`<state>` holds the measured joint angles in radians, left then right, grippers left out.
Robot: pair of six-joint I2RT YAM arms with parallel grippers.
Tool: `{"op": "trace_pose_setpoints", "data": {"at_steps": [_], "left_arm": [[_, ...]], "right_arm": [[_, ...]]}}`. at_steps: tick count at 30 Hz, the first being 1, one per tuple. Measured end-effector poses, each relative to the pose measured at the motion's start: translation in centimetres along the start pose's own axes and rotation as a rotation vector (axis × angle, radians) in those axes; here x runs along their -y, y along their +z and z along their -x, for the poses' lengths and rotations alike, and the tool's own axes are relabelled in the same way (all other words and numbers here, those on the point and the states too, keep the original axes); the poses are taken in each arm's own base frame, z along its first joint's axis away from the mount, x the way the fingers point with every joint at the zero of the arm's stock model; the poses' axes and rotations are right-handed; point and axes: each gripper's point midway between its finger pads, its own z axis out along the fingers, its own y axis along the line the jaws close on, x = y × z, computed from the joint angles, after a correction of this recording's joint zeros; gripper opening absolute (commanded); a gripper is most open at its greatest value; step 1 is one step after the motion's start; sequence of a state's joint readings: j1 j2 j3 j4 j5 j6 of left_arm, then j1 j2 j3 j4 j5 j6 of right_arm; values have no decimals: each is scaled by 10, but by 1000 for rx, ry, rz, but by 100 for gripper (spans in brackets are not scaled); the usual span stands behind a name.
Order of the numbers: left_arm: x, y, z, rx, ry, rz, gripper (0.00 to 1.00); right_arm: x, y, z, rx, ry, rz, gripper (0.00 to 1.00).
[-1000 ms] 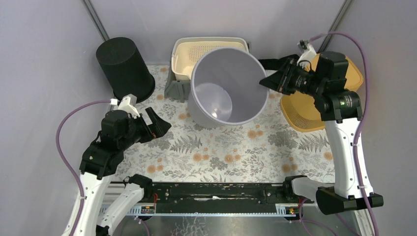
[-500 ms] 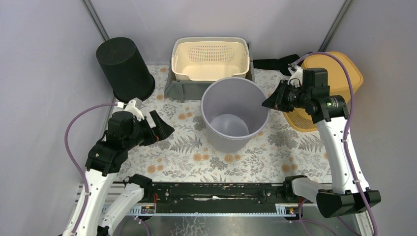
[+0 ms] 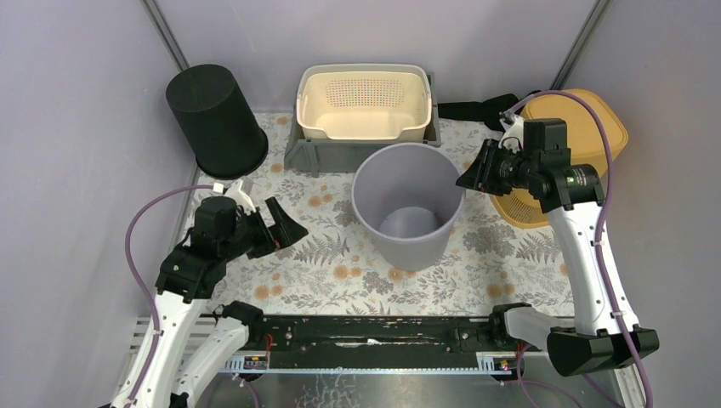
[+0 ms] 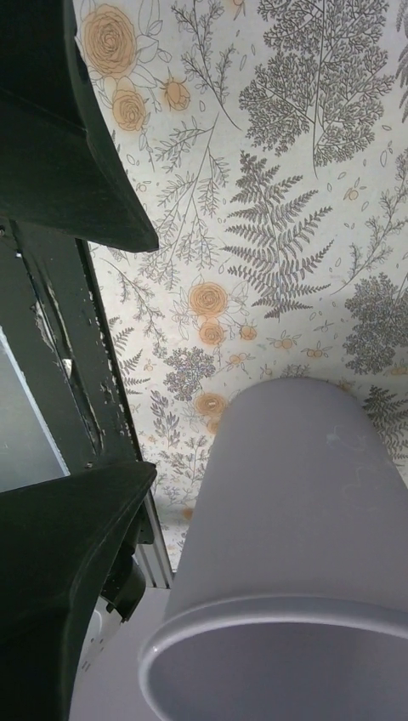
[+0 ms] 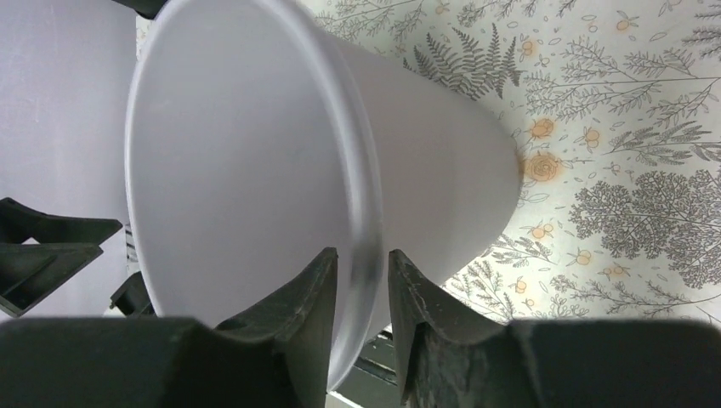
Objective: Turn the large container upside down
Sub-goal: Place the container at the center of the board.
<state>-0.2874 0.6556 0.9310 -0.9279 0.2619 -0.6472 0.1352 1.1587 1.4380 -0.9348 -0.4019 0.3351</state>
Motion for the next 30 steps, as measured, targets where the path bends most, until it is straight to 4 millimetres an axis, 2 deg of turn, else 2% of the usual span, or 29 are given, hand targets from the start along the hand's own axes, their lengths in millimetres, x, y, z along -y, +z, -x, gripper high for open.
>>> {"op": "trace_pose_setpoints", "data": {"at_steps": [2, 11, 16, 18, 19, 24, 30], "left_arm": [[2, 0, 1, 6, -2, -9, 100], [6, 0, 5, 21, -9, -26, 100], [7, 0, 6, 25, -7, -30, 100], [7, 0, 6, 26, -7, -30, 100], [7, 0, 6, 26, -7, -30, 100], [7, 0, 6, 26, -7, -32, 100], [10, -4, 6, 34, -2, -48, 100]], "right_arm": [[0, -1, 2, 9, -6, -6, 45], [10, -4, 4, 19, -19, -62, 65], [8, -14, 13, 54, -33, -84, 78], [5, -19, 17, 73, -38, -84, 95], [2, -23, 20, 84, -41, -80, 100], [-12, -36, 28, 124, -51, -37, 99], [-33, -42, 24, 109, -43, 67, 100]]}}
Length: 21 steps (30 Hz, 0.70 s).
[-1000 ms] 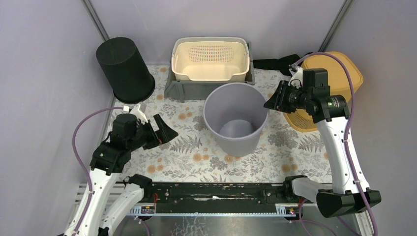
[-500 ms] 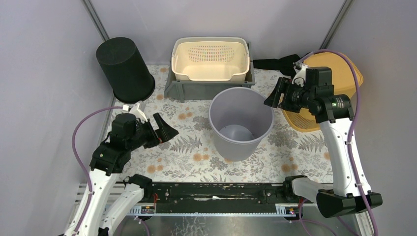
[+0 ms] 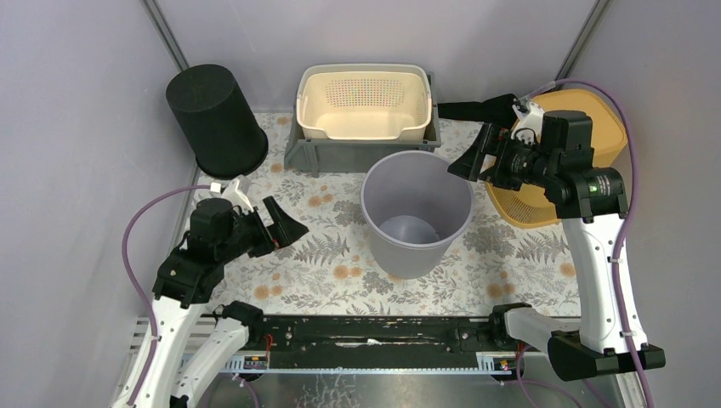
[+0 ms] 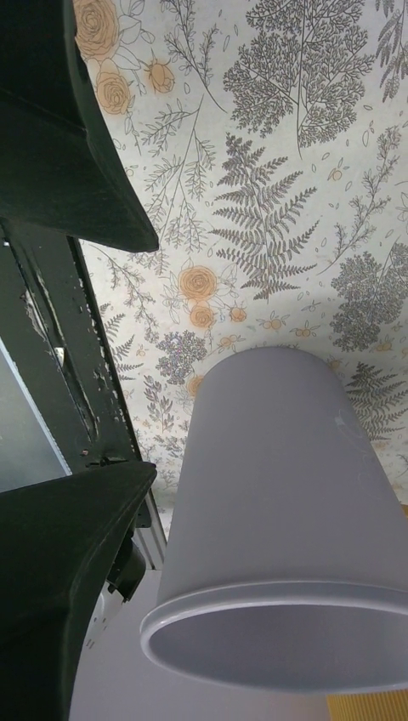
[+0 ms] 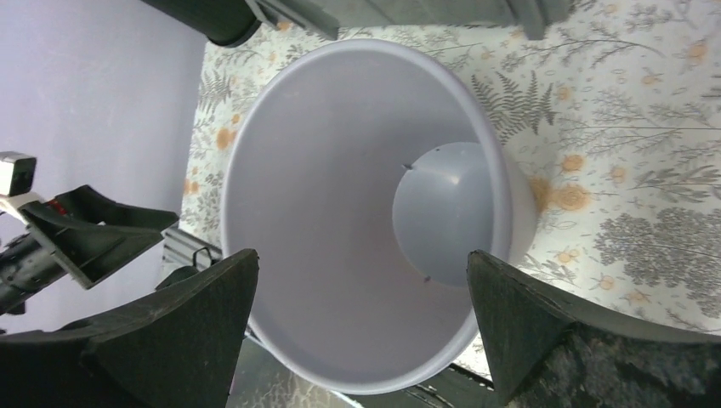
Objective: Turn the large container upside down
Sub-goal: Place the container at the center of the board, then turn the container upside down at the center of the board.
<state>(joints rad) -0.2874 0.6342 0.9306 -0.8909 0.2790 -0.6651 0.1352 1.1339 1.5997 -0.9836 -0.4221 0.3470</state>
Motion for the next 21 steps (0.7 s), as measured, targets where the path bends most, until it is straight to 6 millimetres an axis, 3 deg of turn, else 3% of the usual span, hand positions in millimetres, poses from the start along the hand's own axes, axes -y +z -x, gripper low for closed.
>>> {"op": "trace_pose_setpoints", "data": {"at_steps": [13, 21], "left_arm": [[-3, 0, -6, -6, -11, -5, 100], [-4, 2, -8, -13, -15, -3, 100]], "right_arm": [[-38, -1, 3, -17, 40, 201, 100], [-75, 17, -6, -92, 22, 319, 99]]}}
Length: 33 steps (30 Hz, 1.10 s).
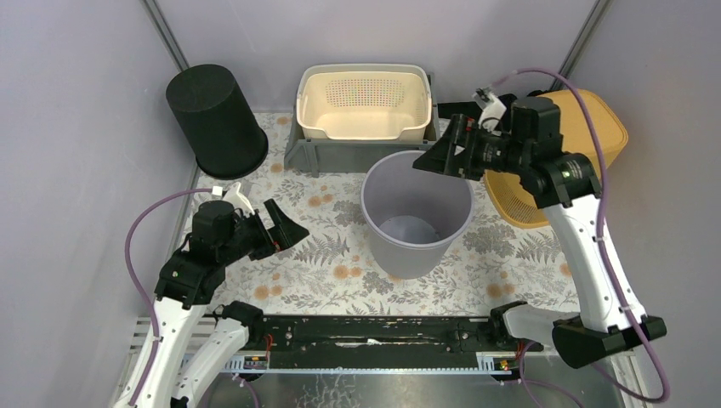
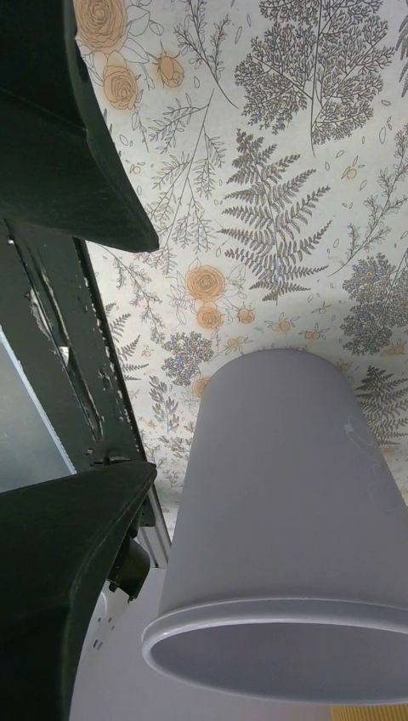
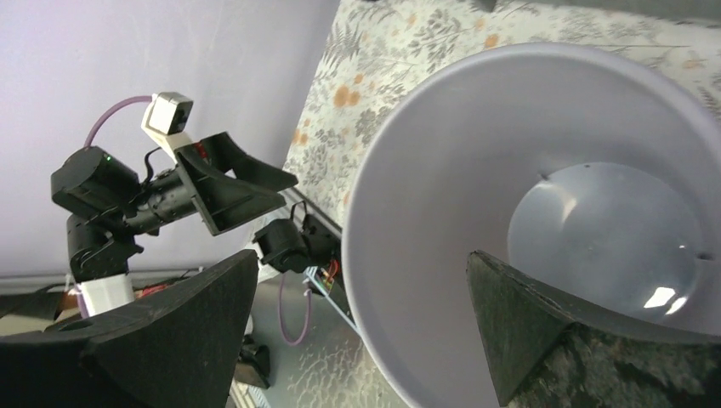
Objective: Turn the large container upside down
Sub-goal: Turn the container upside down at the center of the board.
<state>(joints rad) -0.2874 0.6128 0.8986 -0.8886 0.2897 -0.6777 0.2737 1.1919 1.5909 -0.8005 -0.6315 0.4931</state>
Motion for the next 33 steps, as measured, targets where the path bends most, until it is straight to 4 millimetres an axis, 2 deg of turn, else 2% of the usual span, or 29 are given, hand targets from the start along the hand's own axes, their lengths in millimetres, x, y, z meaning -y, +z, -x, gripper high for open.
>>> {"op": "trace_pose_setpoints", "data": {"at_steps": [5, 9, 15, 18, 23, 27, 30, 33], "left_arm": [[0, 0, 0, 1, -2, 0, 100], [-1, 1, -1, -3, -3, 2, 100], [-2, 2, -2, -6, -7, 5, 100], [-2, 2, -2, -6, -8, 5, 100], [-2, 2, -2, -5, -11, 5, 100], [-2, 2, -2, -5, -12, 5, 100], [-2, 2, -2, -5, -13, 5, 100], [-2, 2, -2, -4, -14, 4, 100]], "right_arm": [[-17, 26, -3, -66, -15, 46, 99], [-35, 40, -7, -106, -46, 87, 100], [-68, 58, -32, -187, -119, 138, 99], [-76, 64, -50, -226, -166, 125, 100], [-72, 76, -83, -293, -278, 4, 99], [-52, 87, -104, -341, -357, -135, 99], [-34, 89, -98, -312, -387, -230, 99], [-25, 88, -89, -276, -417, -281, 100]]}}
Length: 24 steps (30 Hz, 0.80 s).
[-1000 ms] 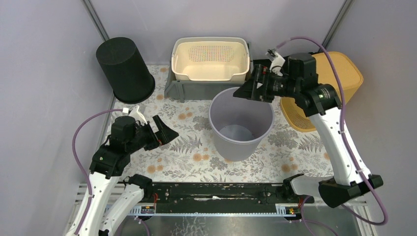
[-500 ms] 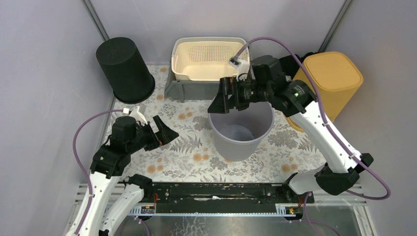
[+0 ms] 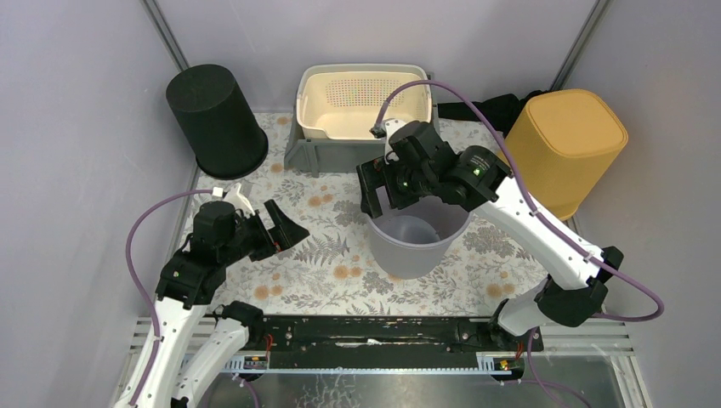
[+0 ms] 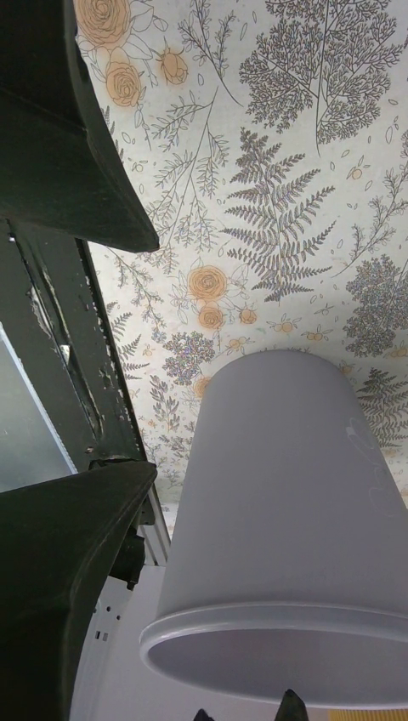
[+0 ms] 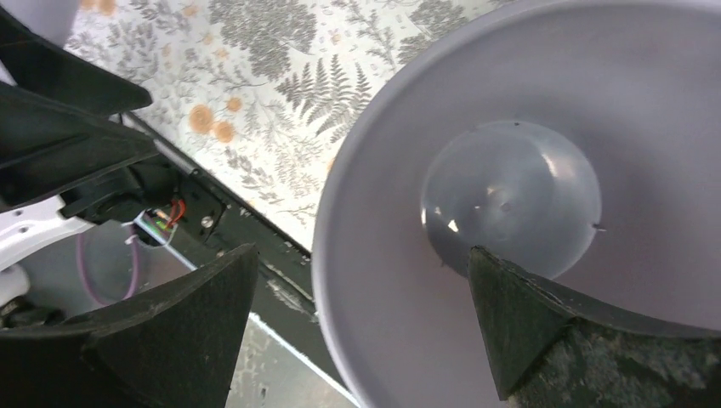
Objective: Turn the large container upside down
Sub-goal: Turn the container upside down at the center of the board.
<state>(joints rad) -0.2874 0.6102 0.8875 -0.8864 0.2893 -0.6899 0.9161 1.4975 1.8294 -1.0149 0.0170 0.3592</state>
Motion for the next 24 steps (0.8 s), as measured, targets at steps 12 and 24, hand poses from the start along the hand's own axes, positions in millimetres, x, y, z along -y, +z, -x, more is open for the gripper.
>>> {"op": "trace_pose_setpoints", "data": {"at_steps": [12, 24], "left_arm": [[0, 0, 0, 4, 1, -3, 100], [-1, -1, -2, 8, 2, -6, 100]], "right_arm": [[16, 2, 4, 51, -32, -69, 99], [3, 8, 11, 67, 49, -26, 99]]}}
